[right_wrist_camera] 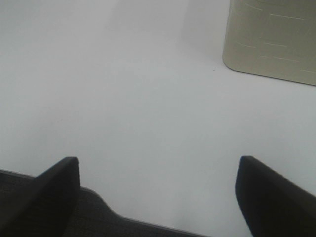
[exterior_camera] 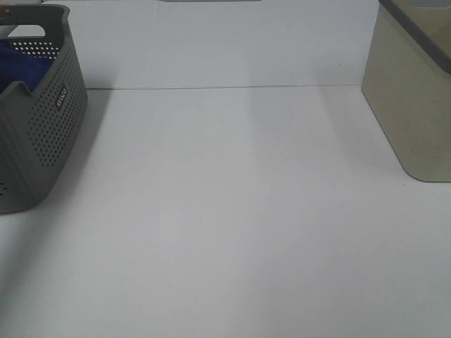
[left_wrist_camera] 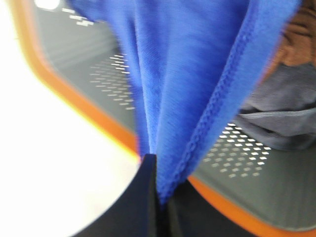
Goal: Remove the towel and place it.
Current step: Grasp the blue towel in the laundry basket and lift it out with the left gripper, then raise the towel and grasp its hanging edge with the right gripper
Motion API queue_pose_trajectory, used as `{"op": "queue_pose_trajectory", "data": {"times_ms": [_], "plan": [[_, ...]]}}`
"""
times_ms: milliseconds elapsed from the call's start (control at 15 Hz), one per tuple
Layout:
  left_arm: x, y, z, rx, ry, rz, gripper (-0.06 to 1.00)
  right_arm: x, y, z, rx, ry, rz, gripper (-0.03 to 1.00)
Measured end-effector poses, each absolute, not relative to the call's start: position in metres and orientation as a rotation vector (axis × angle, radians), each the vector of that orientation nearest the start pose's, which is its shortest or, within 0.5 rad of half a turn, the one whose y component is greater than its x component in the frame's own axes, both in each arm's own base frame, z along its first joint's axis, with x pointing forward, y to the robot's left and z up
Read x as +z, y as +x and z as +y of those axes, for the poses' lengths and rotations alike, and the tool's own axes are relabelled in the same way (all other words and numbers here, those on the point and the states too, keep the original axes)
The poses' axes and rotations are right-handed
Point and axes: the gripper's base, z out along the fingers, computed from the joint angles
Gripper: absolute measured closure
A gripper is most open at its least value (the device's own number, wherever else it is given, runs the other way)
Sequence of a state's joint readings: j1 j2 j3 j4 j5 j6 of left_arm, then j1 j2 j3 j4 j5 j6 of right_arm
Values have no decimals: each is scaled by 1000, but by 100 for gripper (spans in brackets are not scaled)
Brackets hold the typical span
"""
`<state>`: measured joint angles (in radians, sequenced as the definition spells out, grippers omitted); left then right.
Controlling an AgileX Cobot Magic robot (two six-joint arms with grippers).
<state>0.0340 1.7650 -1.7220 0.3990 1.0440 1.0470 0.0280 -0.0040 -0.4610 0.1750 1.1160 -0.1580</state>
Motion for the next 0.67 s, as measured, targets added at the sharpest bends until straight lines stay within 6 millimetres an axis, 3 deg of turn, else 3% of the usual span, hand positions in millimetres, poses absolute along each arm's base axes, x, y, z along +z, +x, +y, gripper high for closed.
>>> {"op": "queue_pose_trajectory", "data": {"times_ms": [67,133,267,333,467,667], "plan": [[372,382,39,927,1417,2244,94,263,-5,14,136,-208,2114,14],[402,372,26,1005,1381,2083,94,263,-5,14,136,-208,2114,14],[428,364,5,1083,1372,1886,94,263,-5,14,136,-208,2114,14],[435,362,-2,1095,1369,1824,94,263,-5,14,136,-208,2114,14],[458,353,-35,1108,1356,1591,94,263,-5,14,136,-208,2114,14],[476,338,-86,1038,1375,1354,94,263,-5,14,136,-207,2113,14]]}}
